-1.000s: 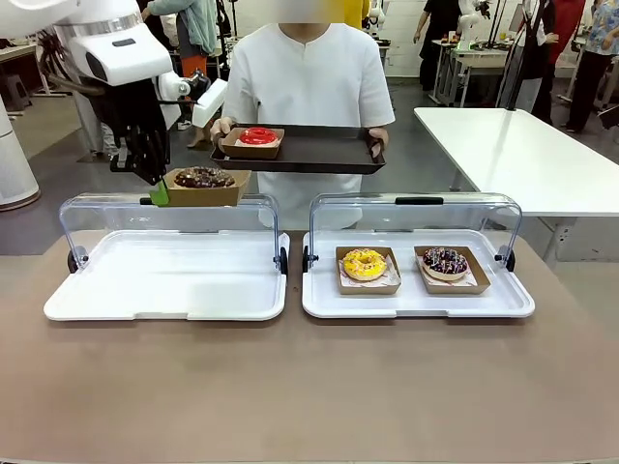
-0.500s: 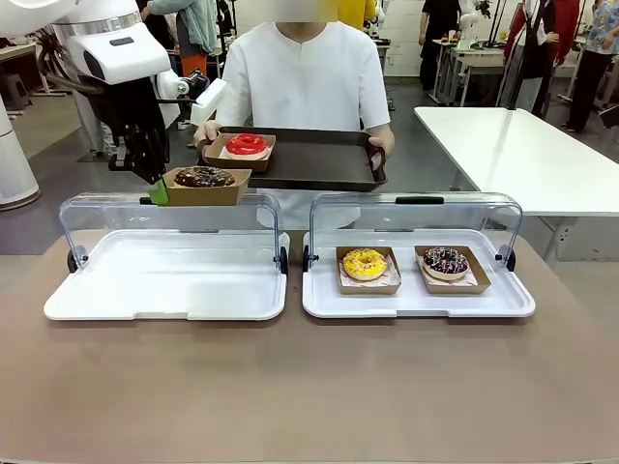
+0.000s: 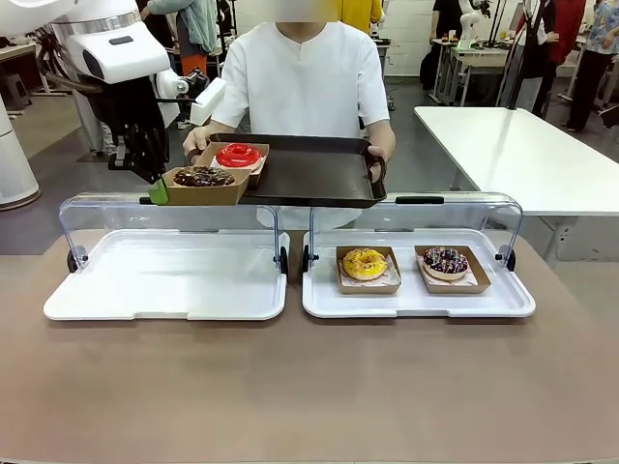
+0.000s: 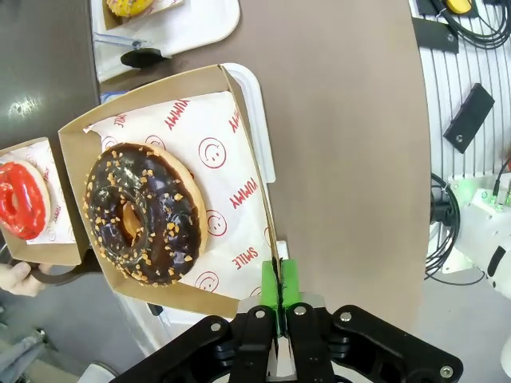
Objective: Provide the desired donut to the person.
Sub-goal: Place the picked Paper togo box onto the Handle tray extended by the person.
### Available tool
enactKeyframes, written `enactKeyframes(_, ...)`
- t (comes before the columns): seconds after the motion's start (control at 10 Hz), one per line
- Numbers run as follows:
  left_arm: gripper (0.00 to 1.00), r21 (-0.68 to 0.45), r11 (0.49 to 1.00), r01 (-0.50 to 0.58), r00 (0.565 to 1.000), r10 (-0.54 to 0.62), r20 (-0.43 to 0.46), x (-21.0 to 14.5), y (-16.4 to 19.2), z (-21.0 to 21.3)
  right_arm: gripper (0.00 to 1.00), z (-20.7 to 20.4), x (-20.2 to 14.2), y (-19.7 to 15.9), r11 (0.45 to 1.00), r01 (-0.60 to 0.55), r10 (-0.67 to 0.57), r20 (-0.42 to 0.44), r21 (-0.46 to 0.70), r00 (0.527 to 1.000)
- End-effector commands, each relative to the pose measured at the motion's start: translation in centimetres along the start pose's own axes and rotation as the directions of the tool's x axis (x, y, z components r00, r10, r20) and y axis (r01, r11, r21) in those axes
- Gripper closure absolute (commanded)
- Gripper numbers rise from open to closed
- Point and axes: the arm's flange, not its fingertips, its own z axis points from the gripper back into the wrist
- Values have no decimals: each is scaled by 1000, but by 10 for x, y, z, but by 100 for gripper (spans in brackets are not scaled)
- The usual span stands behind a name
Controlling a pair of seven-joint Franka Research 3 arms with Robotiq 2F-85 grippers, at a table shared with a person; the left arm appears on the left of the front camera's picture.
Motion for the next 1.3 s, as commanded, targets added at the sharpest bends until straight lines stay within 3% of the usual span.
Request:
enactKeyframes(0.0,100,6,1000,-14,1000,14,-3,2,-2,2,0,-1,0,0,1000,-6,6,7,6,1000)
enactKeyframes(0.5,99,0,1000,0,1000,0,0,0,0,0,0,-1,0,0,1000,-6,6,7,6,1000)
enactKeyframes(0.7,99,118,989,-89,995,84,51,28,-34,8,0,-1,0,0,1000,-6,6,7,6,1000)
enactKeyframes(0.9,99,169,986,4,1000,-2,-12,60,40,48,0,-1,0,0,1000,-6,6,7,6,1000)
enactKeyframes(1.2,99,206,978,11,1000,-8,-13,111,84,34,0,-1,0,0,1000,-6,6,7,6,1000)
